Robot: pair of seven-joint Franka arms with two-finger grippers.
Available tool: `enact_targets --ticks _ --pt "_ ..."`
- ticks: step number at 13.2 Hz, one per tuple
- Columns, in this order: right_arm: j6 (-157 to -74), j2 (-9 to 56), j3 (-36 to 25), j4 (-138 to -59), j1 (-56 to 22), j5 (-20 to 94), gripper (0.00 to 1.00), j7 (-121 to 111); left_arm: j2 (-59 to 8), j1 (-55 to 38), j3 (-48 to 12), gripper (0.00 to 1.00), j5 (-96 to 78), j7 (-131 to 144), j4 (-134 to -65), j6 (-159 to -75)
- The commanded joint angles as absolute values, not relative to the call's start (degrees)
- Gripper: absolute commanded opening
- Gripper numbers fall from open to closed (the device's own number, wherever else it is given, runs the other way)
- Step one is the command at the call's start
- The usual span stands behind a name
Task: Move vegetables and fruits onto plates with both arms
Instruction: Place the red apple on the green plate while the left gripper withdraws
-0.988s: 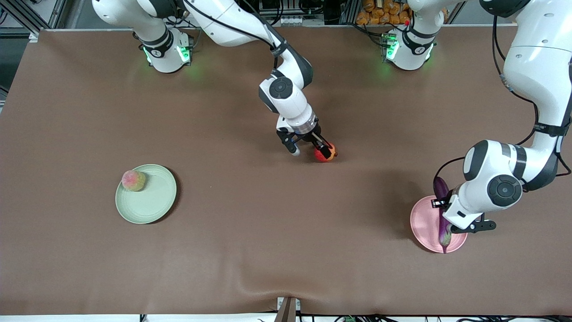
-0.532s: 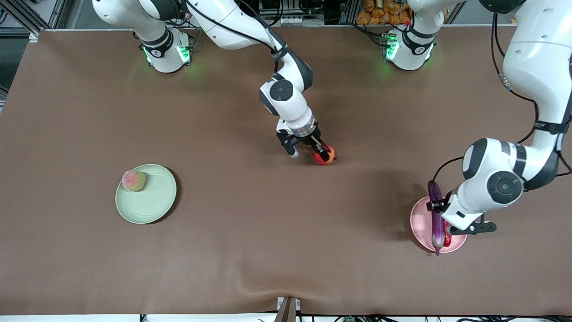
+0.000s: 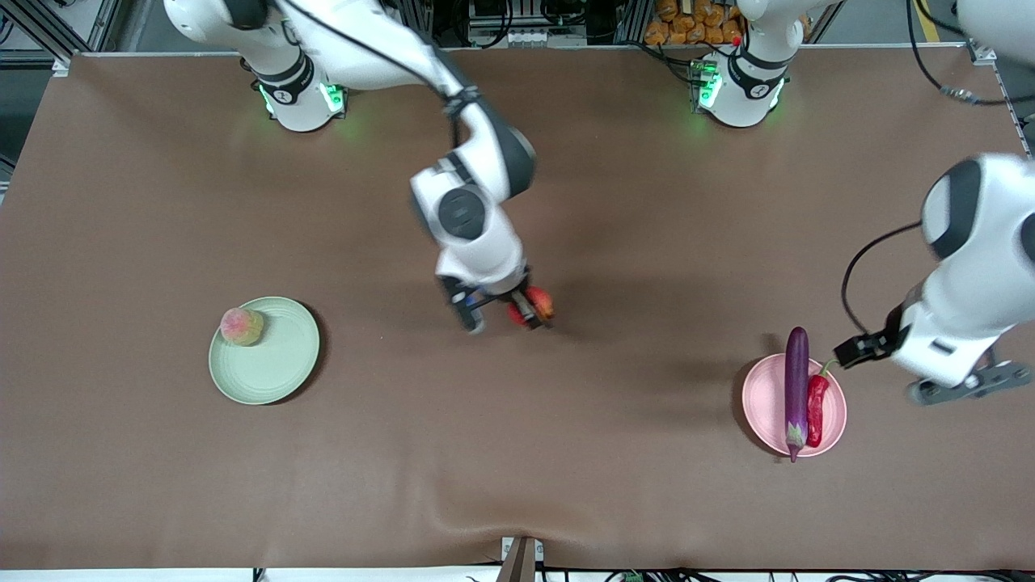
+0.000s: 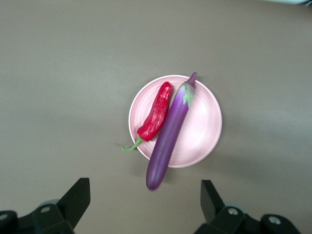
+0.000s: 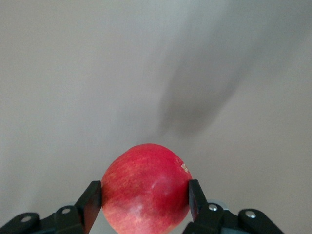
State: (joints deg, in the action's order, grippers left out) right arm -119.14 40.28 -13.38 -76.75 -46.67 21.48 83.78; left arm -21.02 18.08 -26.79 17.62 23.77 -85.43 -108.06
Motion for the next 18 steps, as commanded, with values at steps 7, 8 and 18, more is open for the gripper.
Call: enact_targets --ticks 7,8,18 --pt "-96.5 30.76 -12.57 -84.97 -16.02 20.22 0.0 27.23 -7.48 19.69 -26.72 1.0 8.53 15.48 -79.98 -91.41" --pt "-99.64 31.28 -12.74 -86.9 -12.69 20.04 0.0 22.63 -7.04 19.6 -26.72 1.0 8.53 14.6 -79.98 -90.8" --pt "-110.7 31.91 -12.66 -94.85 -9.58 20.13 1.0 12.66 2.72 -2.64 1.58 1.0 -0.27 10.28 -89.74 -89.03"
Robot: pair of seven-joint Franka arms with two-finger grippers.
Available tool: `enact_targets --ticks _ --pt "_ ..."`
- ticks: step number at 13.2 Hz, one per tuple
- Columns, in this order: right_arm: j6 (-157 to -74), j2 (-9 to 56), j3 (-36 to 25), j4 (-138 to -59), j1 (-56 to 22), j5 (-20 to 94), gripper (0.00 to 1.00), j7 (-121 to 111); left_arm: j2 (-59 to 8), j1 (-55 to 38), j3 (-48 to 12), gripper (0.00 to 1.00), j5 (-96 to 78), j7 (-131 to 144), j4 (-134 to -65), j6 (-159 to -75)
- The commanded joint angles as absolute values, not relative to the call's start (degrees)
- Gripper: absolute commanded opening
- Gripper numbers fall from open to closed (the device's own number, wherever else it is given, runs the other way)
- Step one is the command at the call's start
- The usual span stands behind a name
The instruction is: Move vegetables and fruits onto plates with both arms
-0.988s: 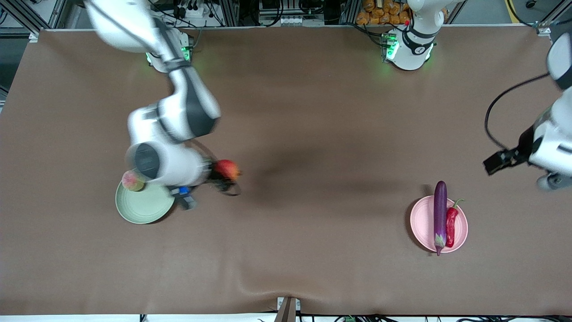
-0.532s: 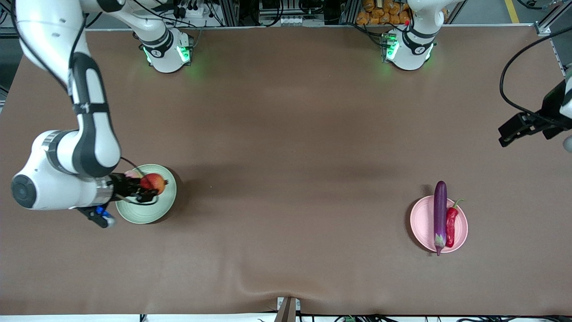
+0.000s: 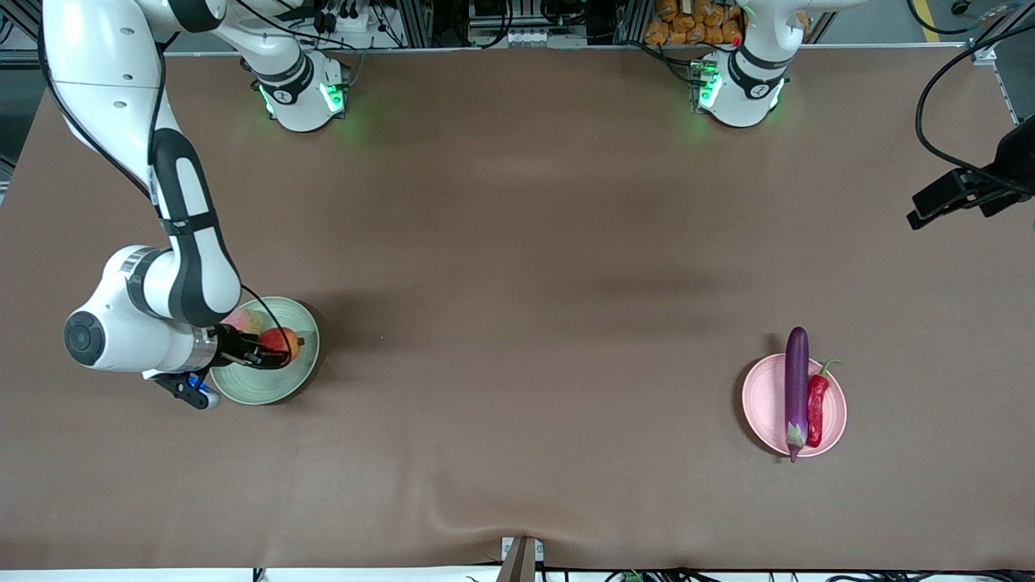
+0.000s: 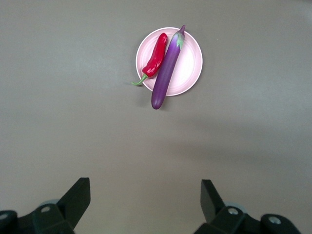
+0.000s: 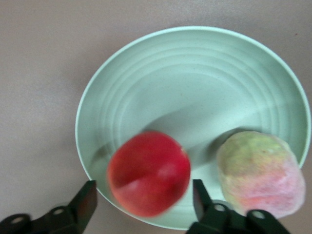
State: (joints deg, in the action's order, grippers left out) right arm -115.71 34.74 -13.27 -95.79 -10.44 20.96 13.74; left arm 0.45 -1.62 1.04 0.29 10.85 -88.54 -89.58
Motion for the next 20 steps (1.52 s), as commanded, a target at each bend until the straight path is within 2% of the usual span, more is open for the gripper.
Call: enact_targets --ticks 1,3,6,8,9,12,14,16,20 --pt "-104.74 30.95 -12.57 -91.27 -9.49 20.3 1.0 12.57 2.46 -2.55 1.5 1.0 -0.09 10.28 -89.21 -89.21" --pt "-93.05 30.67 -12.57 -82.14 -9.67 20.04 1.0 12.48 2.11 -2.64 1.41 1.0 -0.18 10.28 -88.16 -89.47" --pt "-82.91 30.67 -12.48 -72.72 -8.01 19.87 1.0 11.96 1.76 -2.37 1.49 1.0 -0.26 10.2 -88.07 -89.65" --pt "-75.62 30.85 -9.95 -63.85 -3.46 18.55 1.0 4.62 1.93 -2.46 1.49 1.0 -0.44 10.11 -88.15 -89.56" --pt "-73.93 30.76 -7.41 -62.16 0.14 18.54 1.0 -1.17 2.02 -2.46 1.41 1.0 -0.44 10.19 -88.15 -89.3" --pt "-72.51 24.9 -3.61 -61.88 2.03 13.21 1.0 -10.27 2.02 -2.37 1.49 1.0 -0.53 10.11 -88.15 -89.3" --pt "-71.73 21.54 2.52 -61.96 2.28 7.33 1.0 -9.93 1.85 -2.55 1.41 1.0 -0.44 10.11 -88.24 -89.3" --pt "-70.84 17.16 5.09 -63.62 2.55 3.43 1.0 -3.56 1.93 -2.64 1.41 1.0 -0.35 10.2 -88.16 -89.3" --pt "-74.17 7.85 5.1 -75.28 2.98 3.16 1.0 -1.41 1.93 -2.81 1.32 1.0 -0.09 10.46 -88.07 -89.3"
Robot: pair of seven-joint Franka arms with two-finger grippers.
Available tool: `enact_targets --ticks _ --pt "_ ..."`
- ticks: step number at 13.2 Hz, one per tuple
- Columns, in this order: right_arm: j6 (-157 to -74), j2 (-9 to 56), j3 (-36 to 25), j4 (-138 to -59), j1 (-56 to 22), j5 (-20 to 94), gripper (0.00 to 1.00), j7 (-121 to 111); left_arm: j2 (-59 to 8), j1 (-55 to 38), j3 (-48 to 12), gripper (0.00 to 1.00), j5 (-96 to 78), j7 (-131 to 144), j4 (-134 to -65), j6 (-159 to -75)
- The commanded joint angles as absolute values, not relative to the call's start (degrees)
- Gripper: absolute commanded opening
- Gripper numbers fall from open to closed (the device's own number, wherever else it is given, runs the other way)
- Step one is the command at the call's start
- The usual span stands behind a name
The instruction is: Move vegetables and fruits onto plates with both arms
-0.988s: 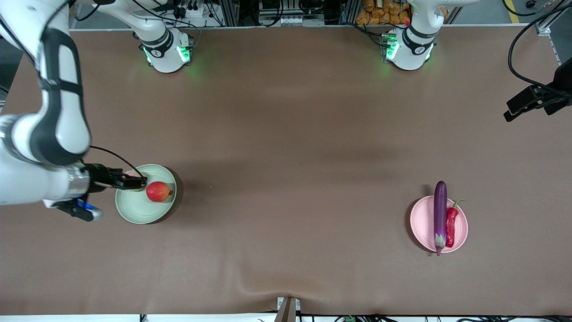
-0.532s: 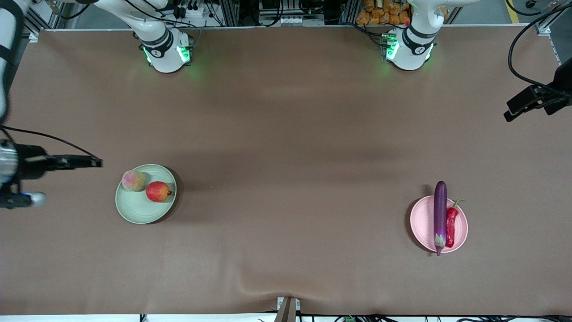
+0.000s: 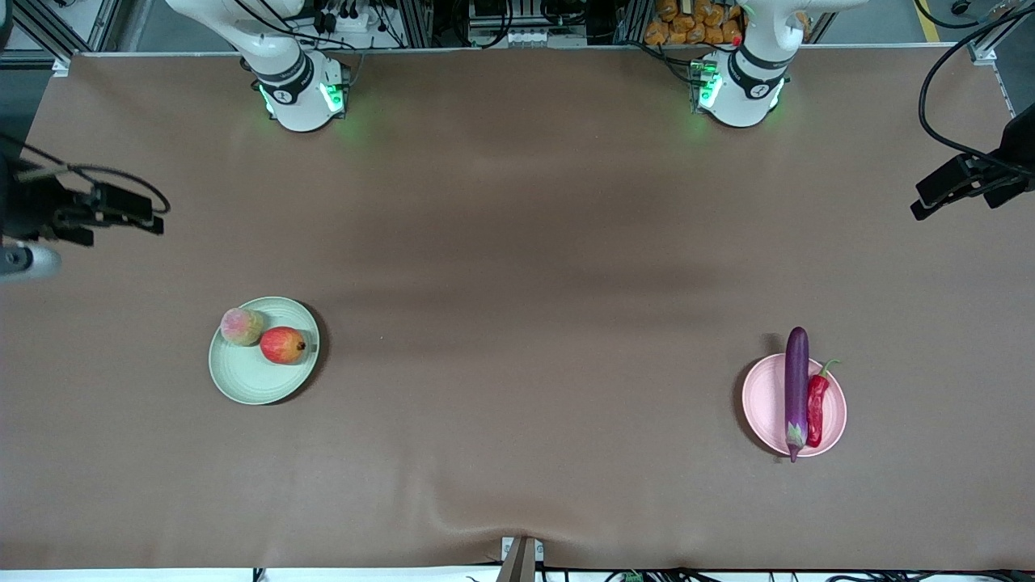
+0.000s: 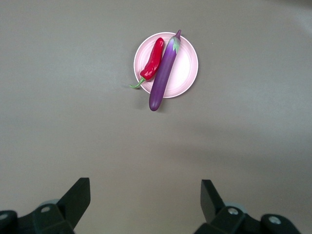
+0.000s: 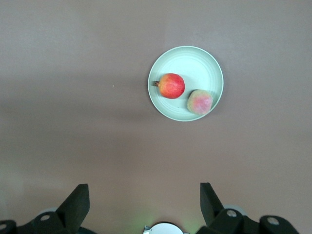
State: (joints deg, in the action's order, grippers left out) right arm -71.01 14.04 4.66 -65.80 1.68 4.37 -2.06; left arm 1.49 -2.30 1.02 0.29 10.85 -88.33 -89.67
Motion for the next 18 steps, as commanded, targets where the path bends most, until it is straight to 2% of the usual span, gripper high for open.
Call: enact_targets --ticks 1,3,6,8,11,18 --pt "-76.62 4.43 5.1 -79.85 2.99 3.08 1.0 -1.41 2.02 -2.81 1.32 1.0 -0.09 10.37 -88.07 -89.3" --pt "-79.97 -1.47 5.01 -87.42 3.16 3.08 1.0 -1.58 2.02 -2.9 1.32 1.0 0.09 10.37 -88.07 -89.21" --pt "-79.98 -5.35 5.1 -92.45 3.16 3.34 1.0 -1.58 2.46 -2.81 0.88 1.0 -0.17 10.55 -88.07 -89.12" --pt "-80.15 -4.93 5.01 -91.94 3.51 3.52 1.0 -2.54 2.55 -2.64 0.79 1.0 0.09 10.37 -88.07 -89.03" --pt "-77.71 -0.63 4.92 -84.31 3.95 2.55 1.0 -4.48 2.72 -2.72 0.27 1.0 -0.09 10.28 -88.07 -88.95" --pt "-77.61 -0.09 4.22 -82.44 6.68 5.1 1.0 -12.99 2.9 -2.99 -1.23 1.0 -0.26 10.11 -88.16 -86.67"
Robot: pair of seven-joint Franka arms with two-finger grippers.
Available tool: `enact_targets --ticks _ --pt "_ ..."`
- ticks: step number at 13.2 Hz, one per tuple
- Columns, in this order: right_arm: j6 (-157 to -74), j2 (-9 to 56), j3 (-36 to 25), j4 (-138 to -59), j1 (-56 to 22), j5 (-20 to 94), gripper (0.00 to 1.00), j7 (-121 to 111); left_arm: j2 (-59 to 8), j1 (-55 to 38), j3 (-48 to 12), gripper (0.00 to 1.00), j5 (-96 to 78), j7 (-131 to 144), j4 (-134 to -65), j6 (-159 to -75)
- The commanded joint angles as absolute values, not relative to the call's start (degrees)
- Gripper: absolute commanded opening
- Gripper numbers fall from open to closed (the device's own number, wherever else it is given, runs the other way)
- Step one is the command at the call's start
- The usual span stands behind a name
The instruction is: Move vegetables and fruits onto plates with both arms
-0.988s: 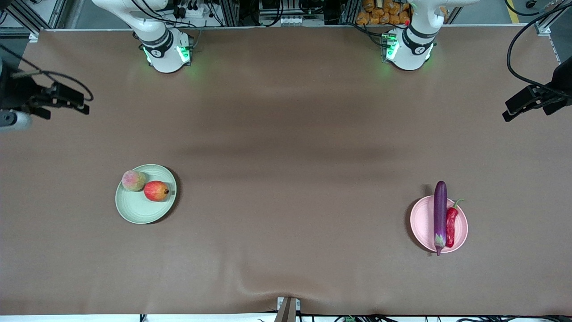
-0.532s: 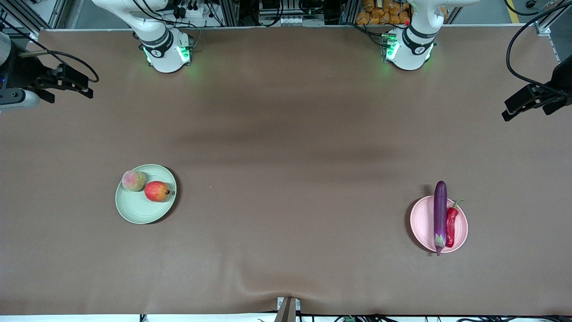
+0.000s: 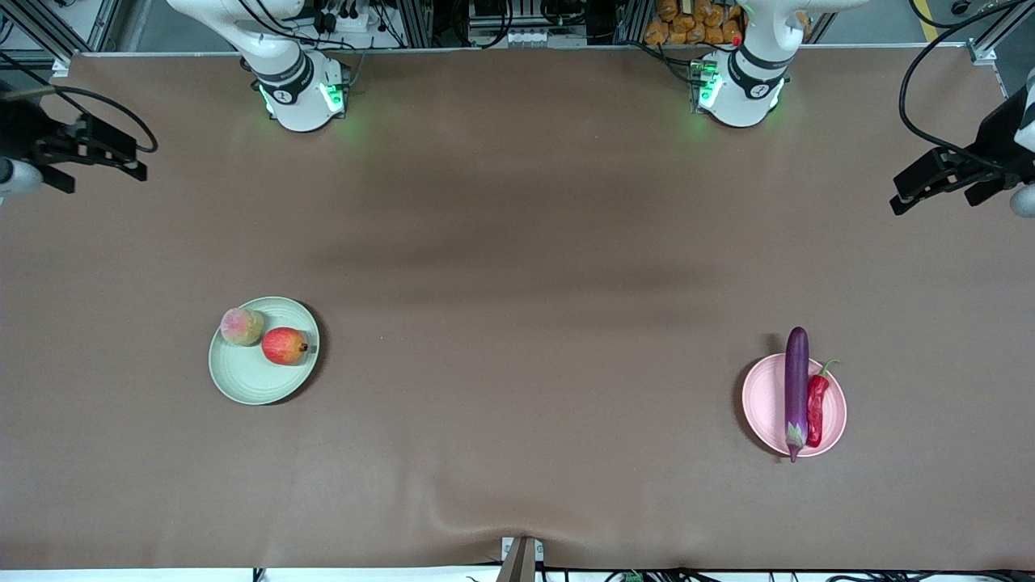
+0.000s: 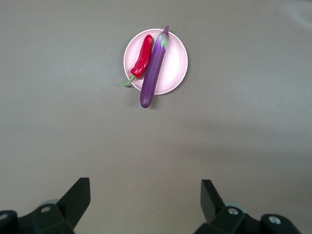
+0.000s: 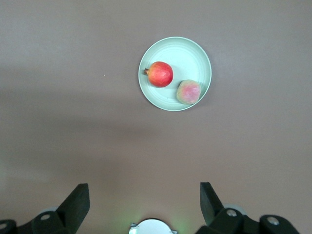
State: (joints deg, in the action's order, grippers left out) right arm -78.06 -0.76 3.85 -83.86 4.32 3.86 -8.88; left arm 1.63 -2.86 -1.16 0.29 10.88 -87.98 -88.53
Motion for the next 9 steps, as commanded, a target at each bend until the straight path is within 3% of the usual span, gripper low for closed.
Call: enact_targets --ticks 1,9 --pt "-77.61 -0.35 4.39 -82.44 6.42 4.4 1.0 -13.01 2.9 -2.99 -1.14 1.0 -0.26 9.93 -88.07 -86.66" --pt "-76.99 -0.53 4.22 -82.79 6.33 4.22 1.0 -12.74 2.64 -2.99 -1.14 1.0 -0.35 10.28 -87.19 -84.64"
